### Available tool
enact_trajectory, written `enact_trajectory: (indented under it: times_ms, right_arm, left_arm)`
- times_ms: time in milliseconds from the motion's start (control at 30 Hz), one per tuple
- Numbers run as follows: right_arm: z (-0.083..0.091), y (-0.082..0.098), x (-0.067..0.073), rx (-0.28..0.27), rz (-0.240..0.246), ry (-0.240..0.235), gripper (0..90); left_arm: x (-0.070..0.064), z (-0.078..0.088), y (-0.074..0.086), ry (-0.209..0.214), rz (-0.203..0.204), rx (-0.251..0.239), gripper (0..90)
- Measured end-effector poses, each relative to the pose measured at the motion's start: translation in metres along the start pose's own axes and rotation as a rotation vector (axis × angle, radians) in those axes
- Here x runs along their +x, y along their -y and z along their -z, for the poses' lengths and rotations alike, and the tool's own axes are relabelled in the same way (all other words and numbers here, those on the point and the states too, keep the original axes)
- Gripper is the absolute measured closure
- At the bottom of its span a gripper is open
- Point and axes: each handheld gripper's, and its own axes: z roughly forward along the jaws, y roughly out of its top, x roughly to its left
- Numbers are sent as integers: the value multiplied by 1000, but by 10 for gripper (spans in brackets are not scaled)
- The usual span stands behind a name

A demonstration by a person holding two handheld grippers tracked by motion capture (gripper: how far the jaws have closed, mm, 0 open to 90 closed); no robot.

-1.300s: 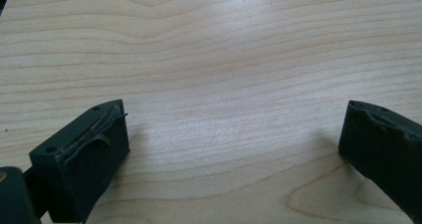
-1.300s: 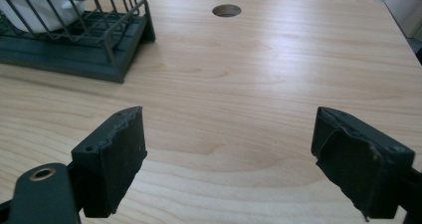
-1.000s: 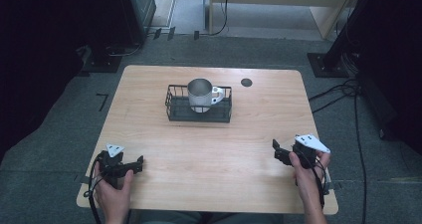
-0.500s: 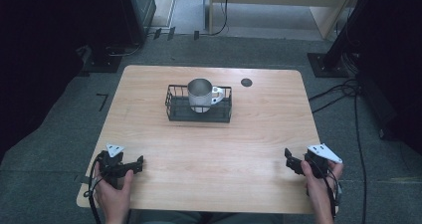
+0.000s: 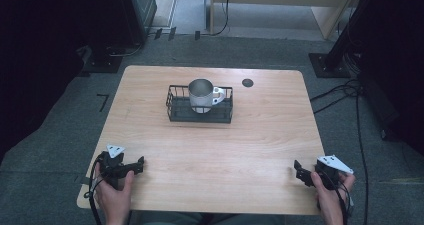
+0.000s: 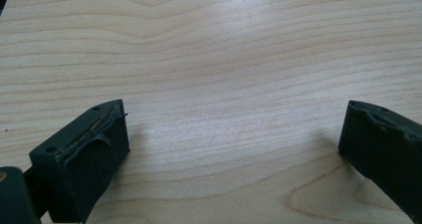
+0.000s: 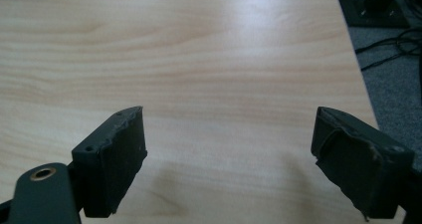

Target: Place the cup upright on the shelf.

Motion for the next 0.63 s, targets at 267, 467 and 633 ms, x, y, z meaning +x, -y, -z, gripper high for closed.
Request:
enact_trajectory:
  times_ms: [267, 467, 633]
  right_arm:
    - [-3, 5, 1, 60, 59, 9, 146]
    - [-3, 5, 1, 66, 59, 6, 122]
    - [-3, 5, 2, 65, 51, 13, 123]
  left_arm:
    - [0, 0, 0, 0, 0, 0, 0]
    - [0, 0, 0, 0, 0, 0, 0]
    - [0, 0, 0, 0, 0, 0, 0]
